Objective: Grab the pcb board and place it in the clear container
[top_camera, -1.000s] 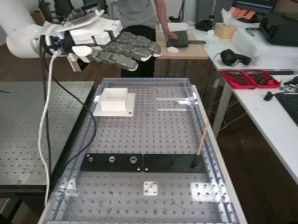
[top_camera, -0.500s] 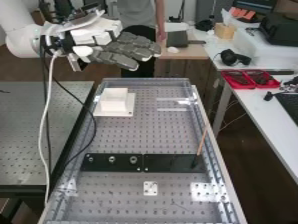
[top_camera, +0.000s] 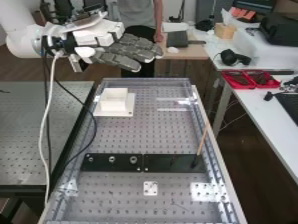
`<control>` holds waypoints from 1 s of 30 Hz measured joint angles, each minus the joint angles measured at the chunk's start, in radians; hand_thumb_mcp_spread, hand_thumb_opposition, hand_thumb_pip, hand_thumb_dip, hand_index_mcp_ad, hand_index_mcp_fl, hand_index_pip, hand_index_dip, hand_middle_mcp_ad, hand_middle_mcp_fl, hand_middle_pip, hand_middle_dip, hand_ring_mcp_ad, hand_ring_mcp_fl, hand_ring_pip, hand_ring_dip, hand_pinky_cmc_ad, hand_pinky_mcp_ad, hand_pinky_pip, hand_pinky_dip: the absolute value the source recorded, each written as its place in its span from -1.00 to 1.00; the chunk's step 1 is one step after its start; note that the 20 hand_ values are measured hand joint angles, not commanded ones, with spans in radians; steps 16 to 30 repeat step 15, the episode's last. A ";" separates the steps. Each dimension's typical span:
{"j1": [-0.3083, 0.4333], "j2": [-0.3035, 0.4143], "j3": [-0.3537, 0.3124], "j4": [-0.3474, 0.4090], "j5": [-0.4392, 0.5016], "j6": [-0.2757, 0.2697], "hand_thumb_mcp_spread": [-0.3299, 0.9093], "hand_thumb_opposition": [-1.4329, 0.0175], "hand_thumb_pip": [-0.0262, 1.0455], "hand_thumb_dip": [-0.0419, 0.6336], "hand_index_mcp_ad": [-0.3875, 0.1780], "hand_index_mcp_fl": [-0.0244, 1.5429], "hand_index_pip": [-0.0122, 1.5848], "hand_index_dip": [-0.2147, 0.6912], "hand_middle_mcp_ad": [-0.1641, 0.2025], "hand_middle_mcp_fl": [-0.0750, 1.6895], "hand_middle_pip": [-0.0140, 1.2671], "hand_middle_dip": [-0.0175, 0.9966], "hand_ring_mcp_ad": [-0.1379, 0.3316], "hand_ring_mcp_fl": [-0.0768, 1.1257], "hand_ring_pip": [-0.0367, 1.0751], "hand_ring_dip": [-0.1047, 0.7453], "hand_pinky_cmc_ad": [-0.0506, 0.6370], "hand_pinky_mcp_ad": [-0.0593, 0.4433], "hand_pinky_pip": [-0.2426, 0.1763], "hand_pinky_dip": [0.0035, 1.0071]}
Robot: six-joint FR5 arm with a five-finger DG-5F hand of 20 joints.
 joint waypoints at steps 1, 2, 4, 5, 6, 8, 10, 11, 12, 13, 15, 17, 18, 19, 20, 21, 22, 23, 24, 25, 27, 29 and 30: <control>-0.001 0.000 0.001 -0.001 0.000 0.000 0.07 -0.02 -0.06 -0.35 -0.15 -0.41 -0.88 0.02 0.05 -0.69 -0.78 -0.66 0.49 -0.84 -0.76 -0.64 0.21 -0.06 -0.20 -0.28; -0.002 0.000 0.002 -0.002 -0.001 0.000 0.07 -0.02 -0.06 -0.35 -0.15 -0.41 -0.88 0.02 0.05 -0.69 -0.78 -0.66 0.49 -0.84 -0.76 -0.63 0.21 -0.06 -0.20 -0.28; -0.002 0.000 0.003 -0.003 -0.002 -0.001 0.07 -0.02 -0.06 -0.35 -0.15 -0.41 -0.88 0.02 0.05 -0.69 -0.78 -0.66 0.50 -0.84 -0.76 -0.63 0.21 -0.06 -0.20 -0.28; -0.003 0.000 0.003 -0.003 -0.002 -0.002 0.07 -0.02 -0.06 -0.35 -0.15 -0.41 -0.88 0.02 0.05 -0.69 -0.78 -0.66 0.49 -0.84 -0.76 -0.64 0.21 -0.06 -0.20 -0.28; -0.004 -0.001 0.004 -0.004 -0.004 -0.002 0.07 -0.02 -0.06 -0.35 -0.15 -0.41 -0.88 0.02 0.05 -0.69 -0.78 -0.66 0.49 -0.84 -0.76 -0.63 0.21 -0.06 -0.20 -0.28; -0.005 -0.003 0.006 -0.004 -0.007 0.000 0.07 -0.02 -0.06 -0.35 -0.15 -0.41 -0.88 0.02 0.05 -0.69 -0.78 -0.66 0.50 -0.84 -0.76 -0.63 0.21 -0.06 -0.20 -0.28; -0.006 -0.004 0.007 -0.002 -0.009 -0.001 0.07 -0.02 -0.06 -0.35 -0.15 -0.41 -0.88 0.02 0.05 -0.69 -0.78 -0.66 0.50 -0.84 -0.76 -0.63 0.21 -0.06 -0.20 -0.28; -0.007 -0.004 0.007 -0.002 -0.010 0.000 0.07 -0.02 -0.06 -0.36 -0.15 -0.41 -0.88 0.02 0.05 -0.69 -0.78 -0.66 0.50 -0.84 -0.76 -0.63 0.21 -0.06 -0.20 -0.28; -0.007 -0.005 0.008 -0.002 -0.011 0.000 0.07 -0.02 -0.06 -0.35 -0.15 -0.41 -0.88 0.02 0.05 -0.69 -0.78 -0.66 0.49 -0.84 -0.76 -0.63 0.21 -0.05 -0.20 -0.28; -0.007 -0.005 0.008 -0.001 -0.012 0.000 0.07 -0.02 -0.06 -0.35 -0.15 -0.41 -0.88 0.02 0.05 -0.69 -0.78 -0.66 0.49 -0.84 -0.76 -0.63 0.21 -0.05 -0.20 -0.28; -0.007 -0.005 0.008 -0.001 -0.012 0.000 0.07 -0.02 -0.06 -0.35 -0.15 -0.41 -0.88 0.02 0.05 -0.69 -0.78 -0.66 0.50 -0.84 -0.76 -0.64 0.21 -0.06 -0.20 -0.28; -0.007 -0.005 0.008 -0.001 -0.012 0.000 0.07 -0.02 -0.06 -0.35 -0.15 -0.41 -0.88 0.02 0.05 -0.69 -0.78 -0.66 0.50 -0.84 -0.76 -0.64 0.21 -0.06 -0.20 -0.28; -0.007 -0.005 0.008 -0.001 -0.012 0.000 0.07 -0.02 -0.06 -0.35 -0.15 -0.41 -0.88 0.02 0.05 -0.69 -0.78 -0.66 0.50 -0.84 -0.76 -0.64 0.21 -0.06 -0.20 -0.28; -0.007 -0.005 0.008 -0.001 -0.012 0.000 0.07 -0.02 -0.06 -0.35 -0.15 -0.41 -0.88 0.02 0.05 -0.69 -0.78 -0.66 0.50 -0.84 -0.76 -0.64 0.21 -0.06 -0.20 -0.28; -0.007 -0.005 0.008 -0.001 -0.012 0.000 0.07 -0.02 -0.06 -0.35 -0.15 -0.41 -0.88 0.02 0.05 -0.69 -0.78 -0.66 0.50 -0.84 -0.76 -0.64 0.21 -0.06 -0.20 -0.28; -0.007 -0.005 0.008 -0.001 -0.012 0.000 0.07 -0.02 -0.06 -0.35 -0.15 -0.41 -0.88 0.02 0.05 -0.69 -0.78 -0.66 0.50 -0.84 -0.76 -0.64 0.21 -0.06 -0.20 -0.28; -0.007 -0.005 0.008 -0.001 -0.012 0.000 0.07 -0.02 -0.06 -0.35 -0.15 -0.41 -0.88 0.02 0.05 -0.69 -0.78 -0.66 0.50 -0.84 -0.76 -0.64 0.21 -0.06 -0.20 -0.28; -0.007 -0.005 0.008 -0.001 -0.012 0.000 0.07 -0.02 -0.06 -0.35 -0.15 -0.41 -0.88 0.02 0.05 -0.69 -0.78 -0.66 0.50 -0.84 -0.76 -0.64 0.21 -0.06 -0.20 -0.28; -0.007 -0.005 0.008 -0.001 -0.012 0.000 0.07 -0.02 -0.06 -0.35 -0.15 -0.41 -0.88 0.02 0.05 -0.69 -0.78 -0.66 0.50 -0.84 -0.76 -0.64 0.21 -0.06 -0.20 -0.28; -0.007 -0.005 0.008 -0.001 -0.012 0.000 0.07 -0.02 -0.06 -0.35 -0.15 -0.41 -0.88 0.02 0.05 -0.69 -0.78 -0.66 0.50 -0.84 -0.76 -0.64 0.21 -0.06 -0.20 -0.28; -0.007 -0.005 0.008 -0.001 -0.012 0.000 0.07 -0.02 -0.06 -0.35 -0.15 -0.41 -0.88 0.02 0.05 -0.69 -0.78 -0.66 0.50 -0.84 -0.76 -0.64 0.21 -0.06 -0.20 -0.28; -0.007 -0.005 0.008 -0.001 -0.012 0.000 0.07 -0.02 -0.06 -0.35 -0.15 -0.41 -0.88 0.02 0.05 -0.69 -0.78 -0.66 0.50 -0.84 -0.76 -0.64 0.21 -0.06 -0.20 -0.28; -0.007 -0.005 0.008 -0.001 -0.012 0.000 0.07 -0.02 -0.06 -0.35 -0.15 -0.41 -0.88 0.02 0.05 -0.69 -0.78 -0.66 0.50 -0.84 -0.76 -0.64 0.21 -0.06 -0.20 -0.28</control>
